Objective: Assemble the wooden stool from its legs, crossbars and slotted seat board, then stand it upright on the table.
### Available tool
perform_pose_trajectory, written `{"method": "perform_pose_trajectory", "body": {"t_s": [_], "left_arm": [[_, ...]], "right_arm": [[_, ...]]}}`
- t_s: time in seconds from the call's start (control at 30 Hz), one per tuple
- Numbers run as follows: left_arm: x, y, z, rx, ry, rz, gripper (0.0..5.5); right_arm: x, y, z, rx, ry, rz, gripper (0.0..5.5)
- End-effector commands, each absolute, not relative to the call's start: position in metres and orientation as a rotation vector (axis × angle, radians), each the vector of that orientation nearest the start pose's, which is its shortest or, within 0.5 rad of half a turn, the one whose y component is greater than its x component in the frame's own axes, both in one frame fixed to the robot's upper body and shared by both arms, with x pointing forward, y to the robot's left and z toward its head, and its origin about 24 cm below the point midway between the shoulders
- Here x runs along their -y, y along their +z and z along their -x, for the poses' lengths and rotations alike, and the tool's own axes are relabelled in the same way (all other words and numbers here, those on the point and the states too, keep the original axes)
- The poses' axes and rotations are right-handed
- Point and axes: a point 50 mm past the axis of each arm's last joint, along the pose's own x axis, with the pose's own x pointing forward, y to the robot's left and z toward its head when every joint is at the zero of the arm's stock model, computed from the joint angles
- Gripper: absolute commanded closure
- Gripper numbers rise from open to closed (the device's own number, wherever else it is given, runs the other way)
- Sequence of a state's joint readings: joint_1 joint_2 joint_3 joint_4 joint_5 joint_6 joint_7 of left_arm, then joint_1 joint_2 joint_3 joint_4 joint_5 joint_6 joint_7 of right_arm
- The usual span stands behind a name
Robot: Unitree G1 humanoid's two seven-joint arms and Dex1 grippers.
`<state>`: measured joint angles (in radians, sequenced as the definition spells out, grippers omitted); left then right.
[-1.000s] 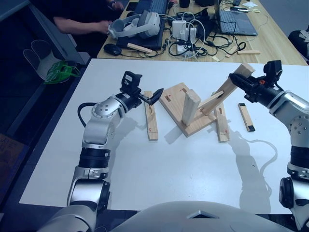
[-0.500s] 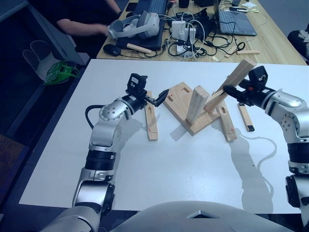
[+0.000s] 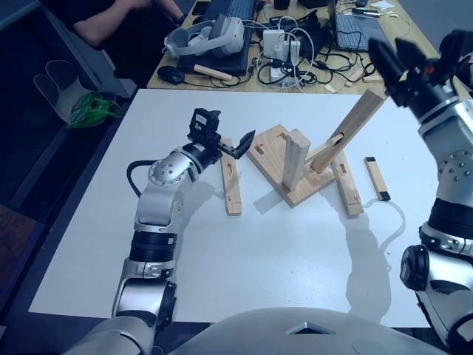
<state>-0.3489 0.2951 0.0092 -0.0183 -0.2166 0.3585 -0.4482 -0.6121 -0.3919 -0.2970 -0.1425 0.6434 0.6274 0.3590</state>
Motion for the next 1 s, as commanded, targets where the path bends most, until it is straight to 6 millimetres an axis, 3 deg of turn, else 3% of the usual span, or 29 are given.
{"method": "perform_pose_trajectory", "body": {"t_s": [0.03,0.1,0.2,0.3,0.43,0.57,0.7,0.73,0.8,0.87,0.93,1.0], "left_arm": [[-0.185,0.143,-0.324,0.139,-0.21,0.055,0.1],[-0.203,0.154,-0.327,0.209,-0.032,0.116,0.1],[-0.213,0.164,-0.331,0.258,0.044,0.131,0.1],[-0.216,0.162,-0.331,0.25,0.074,0.138,0.1],[-0.212,0.157,-0.33,0.228,0.076,0.158,0.1],[-0.21,0.153,-0.331,0.217,0.071,0.163,0.1],[-0.208,0.15,-0.331,0.21,0.055,0.157,0.1],[-0.207,0.15,-0.331,0.213,0.052,0.155,0.1],[-0.207,0.152,-0.331,0.218,0.051,0.154,0.1],[-0.208,0.153,-0.332,0.223,0.051,0.153,0.1],[-0.205,0.154,-0.334,0.229,0.045,0.158,0.1],[-0.2,0.155,-0.336,0.24,0.043,0.171,0.1]], "right_arm": [[0.161,0.256,-0.299,0.257,0.672,-0.13,1.74],[0.152,0.215,-0.297,0.021,0.718,-0.176,2.17],[0.162,0.14,-0.287,-0.407,0.67,-0.241,2.66],[0.166,0.104,-0.277,-0.66,0.609,-0.291,3.21],[0.16,0.108,-0.28,-0.644,0.635,-0.321,3.83],[0.155,0.123,-0.282,-0.466,0.687,-0.323,4.5],[0.148,0.165,-0.284,-0.207,0.783,-0.419,5.21],[0.148,0.172,-0.285,-0.181,0.799,-0.43,5.47],[0.148,0.18,-0.285,-0.171,0.81,-0.433,5.49],[0.148,0.169,-0.29,-0.279,0.749,-0.365,5.49],[0.154,0.125,-0.291,-0.582,0.567,-0.2,5.49],[0.157,0.1,-0.287,-0.733,0.469,-0.109,5.49]]}}
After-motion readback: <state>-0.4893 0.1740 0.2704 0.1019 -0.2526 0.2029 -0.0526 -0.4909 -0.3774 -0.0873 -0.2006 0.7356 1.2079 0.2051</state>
